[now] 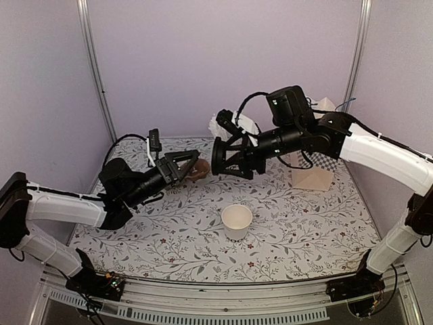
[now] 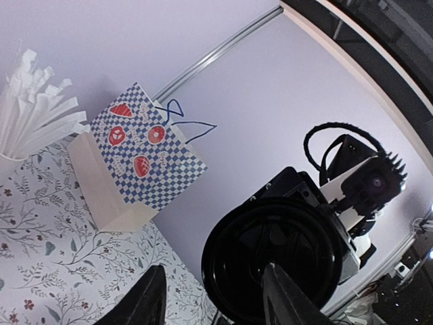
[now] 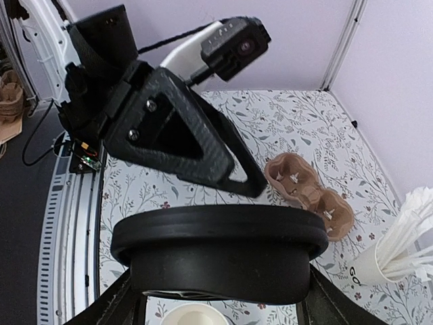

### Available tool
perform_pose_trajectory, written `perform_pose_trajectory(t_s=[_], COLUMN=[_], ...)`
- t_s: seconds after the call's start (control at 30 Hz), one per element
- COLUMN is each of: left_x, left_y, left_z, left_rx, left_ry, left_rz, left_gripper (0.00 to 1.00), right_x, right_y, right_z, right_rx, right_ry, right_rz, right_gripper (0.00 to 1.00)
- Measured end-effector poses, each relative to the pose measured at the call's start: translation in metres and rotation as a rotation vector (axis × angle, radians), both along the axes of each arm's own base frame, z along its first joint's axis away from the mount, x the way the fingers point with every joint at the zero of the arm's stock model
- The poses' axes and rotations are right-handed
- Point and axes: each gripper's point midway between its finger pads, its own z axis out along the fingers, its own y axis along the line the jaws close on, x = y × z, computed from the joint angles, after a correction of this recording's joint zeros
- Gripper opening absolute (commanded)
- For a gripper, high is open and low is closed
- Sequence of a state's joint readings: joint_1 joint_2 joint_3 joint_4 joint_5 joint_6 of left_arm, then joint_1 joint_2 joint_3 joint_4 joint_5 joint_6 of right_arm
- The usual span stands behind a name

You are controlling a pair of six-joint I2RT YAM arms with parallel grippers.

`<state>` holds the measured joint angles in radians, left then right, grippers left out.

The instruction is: Pack the takeout coffee

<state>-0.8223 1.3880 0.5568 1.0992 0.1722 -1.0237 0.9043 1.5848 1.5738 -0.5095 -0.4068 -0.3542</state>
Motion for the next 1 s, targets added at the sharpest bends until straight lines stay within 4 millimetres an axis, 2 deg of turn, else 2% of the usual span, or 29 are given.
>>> perform_pose_trajectory(t_s=[0.13, 0.23, 0.3, 0.37, 0.47, 0.6, 0.7, 0.83, 0.93, 1.0], left_x=[0.0, -0.003, -0.003, -0.003, 0.002, 0.021, 0.04, 0.09, 0.126, 0.145], left_y=[0.021, 0.044, 0.057, 0.066, 0.074, 0.071, 0.067, 0.074, 0.083, 0.084], left_z=[0.012, 0.031, 0.04, 0.041, 0.032, 0.021, 0.029, 0.039, 0.025, 0.004], left_rx=[0.061, 0.079, 0.098, 0.134, 0.231, 0.403, 0.49, 0.558, 0.598, 0.633], left_ry=[-0.032, -0.083, -0.11, -0.126, -0.133, -0.116, -0.106, -0.042, 0.032, 0.087], left_rz=[0.105, 0.2, 0.259, 0.306, 0.367, 0.415, 0.429, 0.429, 0.406, 0.365], left_gripper=[0.51, 0.52, 0.52, 0.54, 0.56, 0.63, 0.66, 0.64, 0.61, 0.59], right_x=[0.014, 0.037, 0.05, 0.053, 0.038, 0.015, 0.006, 0.001, 0.0, -0.001], right_y=[-0.03, -0.068, -0.1, -0.133, -0.176, -0.217, -0.23, -0.231, -0.229, -0.23], right_z=[-0.017, -0.046, -0.083, -0.127, -0.188, -0.234, -0.241, -0.246, -0.26, -0.269], right_rx=[-0.075, -0.173, -0.28, -0.412, -0.624, -0.832, -0.899, -0.94, -0.977, -0.998], right_ry=[-0.037, -0.033, -0.004, 0.037, 0.089, 0.111, 0.119, 0.158, 0.2, 0.223], right_rz=[-0.078, -0.178, -0.252, -0.311, -0.343, -0.33, -0.306, -0.269, -0.246, -0.24], right_gripper=[0.7, 0.7, 0.7, 0.69, 0.69, 0.7, 0.69, 0.7, 0.76, 0.89])
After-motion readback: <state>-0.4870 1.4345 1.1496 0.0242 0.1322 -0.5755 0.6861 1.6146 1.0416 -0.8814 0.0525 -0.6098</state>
